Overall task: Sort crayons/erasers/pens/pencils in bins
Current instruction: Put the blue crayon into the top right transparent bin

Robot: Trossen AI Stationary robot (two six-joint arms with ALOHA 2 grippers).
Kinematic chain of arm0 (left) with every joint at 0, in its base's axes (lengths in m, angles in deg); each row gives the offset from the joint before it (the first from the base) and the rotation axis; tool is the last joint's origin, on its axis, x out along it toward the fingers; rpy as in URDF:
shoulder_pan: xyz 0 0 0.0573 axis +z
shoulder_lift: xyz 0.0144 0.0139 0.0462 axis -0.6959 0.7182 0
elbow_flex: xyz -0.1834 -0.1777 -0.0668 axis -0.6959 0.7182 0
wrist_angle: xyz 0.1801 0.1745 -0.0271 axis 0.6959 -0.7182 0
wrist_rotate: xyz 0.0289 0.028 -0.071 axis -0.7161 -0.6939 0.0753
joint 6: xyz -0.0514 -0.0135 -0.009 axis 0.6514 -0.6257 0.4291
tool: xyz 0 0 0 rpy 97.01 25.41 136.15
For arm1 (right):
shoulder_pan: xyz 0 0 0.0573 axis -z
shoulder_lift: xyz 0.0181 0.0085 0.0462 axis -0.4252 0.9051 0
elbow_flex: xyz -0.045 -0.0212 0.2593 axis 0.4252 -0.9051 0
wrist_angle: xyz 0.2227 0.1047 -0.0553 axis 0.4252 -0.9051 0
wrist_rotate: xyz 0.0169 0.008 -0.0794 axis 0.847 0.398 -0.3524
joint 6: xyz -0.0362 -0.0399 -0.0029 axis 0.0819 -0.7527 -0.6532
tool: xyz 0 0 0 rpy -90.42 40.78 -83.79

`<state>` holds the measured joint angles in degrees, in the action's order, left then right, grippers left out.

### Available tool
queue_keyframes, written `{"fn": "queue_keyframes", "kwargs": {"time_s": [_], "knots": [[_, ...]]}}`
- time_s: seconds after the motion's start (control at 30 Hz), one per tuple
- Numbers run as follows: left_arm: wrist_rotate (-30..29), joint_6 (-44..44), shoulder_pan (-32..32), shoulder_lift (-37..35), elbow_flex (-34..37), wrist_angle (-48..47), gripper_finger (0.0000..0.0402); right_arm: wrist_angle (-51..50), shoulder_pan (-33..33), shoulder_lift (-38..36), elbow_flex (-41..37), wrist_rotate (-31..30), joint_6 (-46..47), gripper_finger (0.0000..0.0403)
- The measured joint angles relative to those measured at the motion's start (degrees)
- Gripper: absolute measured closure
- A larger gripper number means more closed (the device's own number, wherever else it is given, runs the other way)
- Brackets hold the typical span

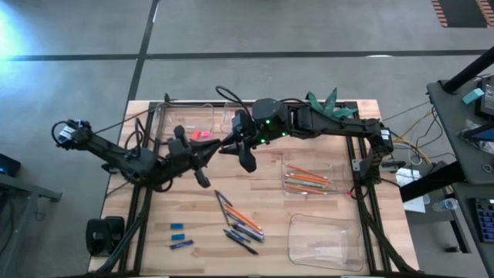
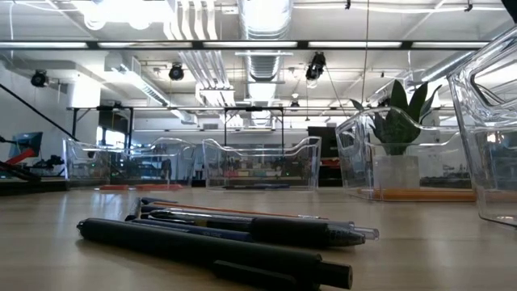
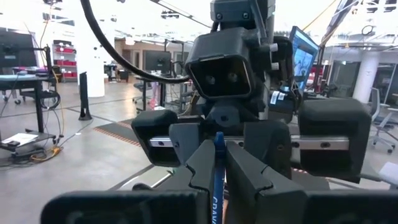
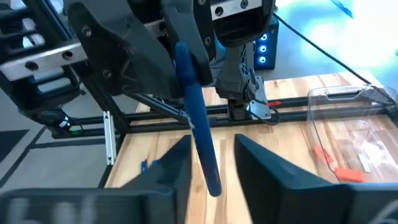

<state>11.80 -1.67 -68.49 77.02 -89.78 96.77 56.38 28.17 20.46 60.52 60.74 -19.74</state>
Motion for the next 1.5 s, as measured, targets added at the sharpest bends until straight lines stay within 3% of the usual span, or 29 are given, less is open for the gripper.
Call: {"fn": "queue_keyframes", "kwargs": {"time_s": [0.23, 0.5, 0.8, 0.93, 1.1, 1.23, 1.5], "knots": [[-0.52, 0.37, 0.08, 1.82, 0.10, 2.28, 0.0391, -0.26, -0.09, -0.02, 0.00, 0.43, 0.87, 0.0383], [-0.64, 0.41, 0.34, 2.40, 0.16, 2.50, 0.0379, -2.54, 0.18, -0.32, 0.00, 0.36, 1.44, 0.0384], [0.02, -7.86, 0.45, 2.63, 0.03, 2.64, 0.0281, -10.93, 3.07, -1.64, 0.79, -0.43, 1.08, 0.0385], [-5.04, -9.09, 0.61, 2.48, 0.22, 2.55, 0.0253, -17.70, 6.02, -1.70, 2.50, -2.23, -0.82, 0.0385], [-9.94, -8.90, 0.73, 3.23, 0.42, 2.45, 0.0246, -25.56, 10.65, -1.70, 0.71, -10.34, -2.25, 0.0385], [-9.96, -9.64, 0.67, 4.54, 0.47, 2.22, 0.0246, -25.57, 14.85, -1.64, -3.89, -11.08, -2.25, 0.0385], [-10.21, -22.25, 0.69, 9.04, 0.49, 2.25, 0.0246, -23.22, 20.41, -1.53, -14.24, -14.10, -0.85, 0.0385]]}}
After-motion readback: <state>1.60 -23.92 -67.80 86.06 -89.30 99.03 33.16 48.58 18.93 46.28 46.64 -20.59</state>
